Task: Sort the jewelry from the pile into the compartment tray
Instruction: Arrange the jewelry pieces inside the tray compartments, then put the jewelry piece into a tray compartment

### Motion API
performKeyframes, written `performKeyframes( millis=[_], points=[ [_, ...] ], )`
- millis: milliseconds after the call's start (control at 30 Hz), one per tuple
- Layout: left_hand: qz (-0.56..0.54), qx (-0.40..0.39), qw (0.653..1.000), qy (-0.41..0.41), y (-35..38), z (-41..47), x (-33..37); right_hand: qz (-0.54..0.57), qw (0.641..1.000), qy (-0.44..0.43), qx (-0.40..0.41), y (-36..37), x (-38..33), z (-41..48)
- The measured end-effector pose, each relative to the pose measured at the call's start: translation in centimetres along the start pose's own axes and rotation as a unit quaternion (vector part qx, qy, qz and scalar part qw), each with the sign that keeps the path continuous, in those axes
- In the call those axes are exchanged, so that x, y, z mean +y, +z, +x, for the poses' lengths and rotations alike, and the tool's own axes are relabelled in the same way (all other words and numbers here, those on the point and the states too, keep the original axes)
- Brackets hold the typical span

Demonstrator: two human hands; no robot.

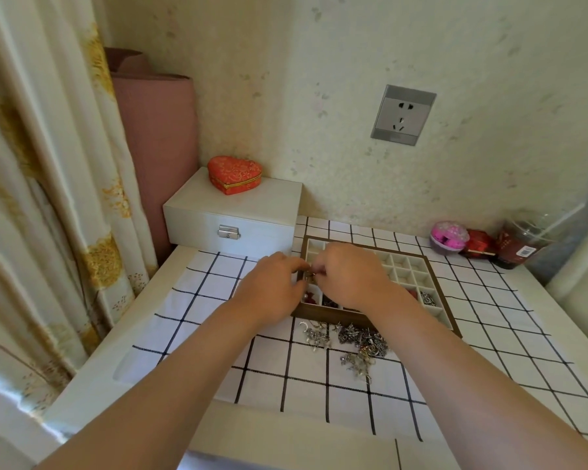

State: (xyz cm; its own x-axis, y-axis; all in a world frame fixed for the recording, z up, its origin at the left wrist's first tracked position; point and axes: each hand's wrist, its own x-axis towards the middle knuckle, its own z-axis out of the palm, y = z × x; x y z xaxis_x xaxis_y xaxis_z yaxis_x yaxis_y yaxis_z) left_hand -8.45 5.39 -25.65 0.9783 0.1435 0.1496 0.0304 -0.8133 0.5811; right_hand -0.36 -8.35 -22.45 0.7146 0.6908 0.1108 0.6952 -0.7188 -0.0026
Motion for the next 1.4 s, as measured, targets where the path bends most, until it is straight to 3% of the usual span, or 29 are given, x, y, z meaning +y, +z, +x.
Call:
performKeyframes(
  millis=[100, 233, 333, 467, 600, 700, 833, 1033, 1267, 1400],
  points=[
    [-0.075, 0.039, 0.996, -0.025, 0.0, 0.4, 0.5, 0.155, 0.987, 0.044, 0.022, -0.1, 0.4, -0.3],
    [-0.256, 0.075, 0.959, -0.099, -0.7, 0.8, 1.3, 0.444, 0.885, 0.122, 0.074, -1.0, 0.8, -0.4],
    [-0.378, 0.063, 0.913, -0.139, -1.3, 0.6, 1.9, 0.494, 0.858, 0.118, 0.078, -1.4, 0.6, -0.6],
    [-0.345, 0.098, 0.926, -0.121, -1.4, 0.5, 1.6, 0.458, 0.882, 0.092, 0.065, -1.1, 0.4, -0.5],
    [-0.172, 0.139, 0.973, -0.07, -1.6, 0.8, 1.0, 0.403, 0.912, 0.06, 0.054, -1.1, 0.7, -0.5],
    [-0.158, 0.133, 0.976, -0.066, -1.6, 0.9, 0.7, 0.3, 0.952, 0.027, 0.053, -1.5, 1.0, -0.7],
    [-0.143, 0.098, 0.983, -0.054, -1.2, 1.1, 0.4, 0.228, 0.971, 0.02, 0.061, -1.5, 1.0, -1.0],
    [0.028, 0.066, 0.997, -0.009, -0.9, 0.7, -0.1, 0.104, 0.992, 0.043, 0.048, -0.2, 1.1, -0.9],
    [0.059, -0.008, 0.998, 0.034, -0.3, 0.2, -0.3, 0.047, 0.999, 0.003, -0.002, 0.0, 1.2, -0.4],
    [0.052, -0.005, 0.998, 0.028, -0.2, 0.3, -0.2, 0.072, 0.993, 0.06, 0.068, -0.2, 0.7, -0.6]
  ],
)
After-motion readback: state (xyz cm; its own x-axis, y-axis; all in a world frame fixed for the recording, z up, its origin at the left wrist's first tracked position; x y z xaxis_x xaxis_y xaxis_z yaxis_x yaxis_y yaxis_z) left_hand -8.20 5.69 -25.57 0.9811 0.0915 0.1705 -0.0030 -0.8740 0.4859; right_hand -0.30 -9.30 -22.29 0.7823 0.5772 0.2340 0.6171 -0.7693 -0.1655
